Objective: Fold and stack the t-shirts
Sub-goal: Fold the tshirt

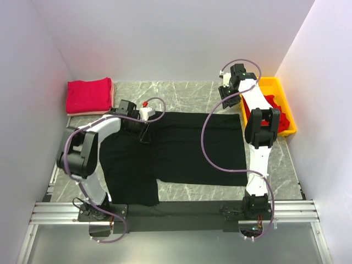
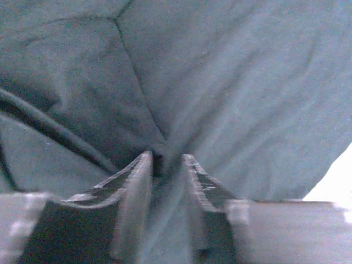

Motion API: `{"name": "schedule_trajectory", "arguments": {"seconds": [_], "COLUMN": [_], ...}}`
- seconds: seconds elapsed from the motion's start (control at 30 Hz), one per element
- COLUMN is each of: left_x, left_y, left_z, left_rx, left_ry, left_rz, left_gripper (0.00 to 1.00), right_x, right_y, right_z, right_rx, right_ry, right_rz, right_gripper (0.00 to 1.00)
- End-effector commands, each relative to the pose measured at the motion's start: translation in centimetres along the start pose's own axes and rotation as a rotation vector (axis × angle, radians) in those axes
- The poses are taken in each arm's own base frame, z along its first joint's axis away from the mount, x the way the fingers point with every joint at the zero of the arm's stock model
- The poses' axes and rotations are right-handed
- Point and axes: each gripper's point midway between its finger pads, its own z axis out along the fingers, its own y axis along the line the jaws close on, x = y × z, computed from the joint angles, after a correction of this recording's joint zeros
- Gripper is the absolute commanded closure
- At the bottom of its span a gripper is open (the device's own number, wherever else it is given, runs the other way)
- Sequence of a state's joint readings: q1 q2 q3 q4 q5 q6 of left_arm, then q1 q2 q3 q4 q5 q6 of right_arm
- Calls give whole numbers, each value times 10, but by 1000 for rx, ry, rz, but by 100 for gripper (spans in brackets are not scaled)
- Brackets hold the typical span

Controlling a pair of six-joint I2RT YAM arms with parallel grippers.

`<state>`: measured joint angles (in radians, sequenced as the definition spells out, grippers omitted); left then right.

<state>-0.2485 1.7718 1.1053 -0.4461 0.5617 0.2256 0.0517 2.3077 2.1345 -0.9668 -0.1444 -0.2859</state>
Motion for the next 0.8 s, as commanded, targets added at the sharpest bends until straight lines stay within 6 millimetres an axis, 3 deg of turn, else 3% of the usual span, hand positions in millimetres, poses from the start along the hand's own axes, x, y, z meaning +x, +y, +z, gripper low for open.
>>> {"name": "schedule_trajectory", "arguments": {"seconds": [0.0, 0.13, 0.17, 0.23, 0.3, 0.33, 0.4, 0.43, 0.57, 0.77], "left_x": [-25, -57, -76, -83, -103, -100, -111, -108, -119, -107], "left_y": [-15, -22, -13, 0, 24, 38, 62, 74, 98, 123], "left_z": [-28, -63, -78, -81, -90, -78, -78, -65, -49, -29], "left_rx": [-8, 13, -9, -4, -59, -61, -117, -117, -140, -209], "left_ry": [-101, -194, -237, -234, -265, -234, -240, -220, -207, -174], "left_rz": [63, 128, 139, 102, 65, 31, 10, -9, -37, -104], "left_gripper": [61, 47, 44, 31, 28, 28, 28, 29, 34, 38], "right_x": [-9, -5, -4, -1, -1, 1, 0, 1, 3, 7], "right_y": [-1, 0, 1, 4, 9, 12, 21, 25, 34, 35], "right_z": [-18, -17, -17, -16, -16, -17, -18, -17, -21, -22], "right_rx": [-1, -9, -13, -24, -42, -56, -80, -87, -99, -99], "right_ry": [-34, -17, -15, -7, -7, -1, -1, 2, 3, 13], "right_rz": [-12, -13, -17, -20, -28, -31, -45, -50, -51, -50], "right_gripper": [54, 54, 54, 54, 55, 55, 55, 55, 56, 56]}}
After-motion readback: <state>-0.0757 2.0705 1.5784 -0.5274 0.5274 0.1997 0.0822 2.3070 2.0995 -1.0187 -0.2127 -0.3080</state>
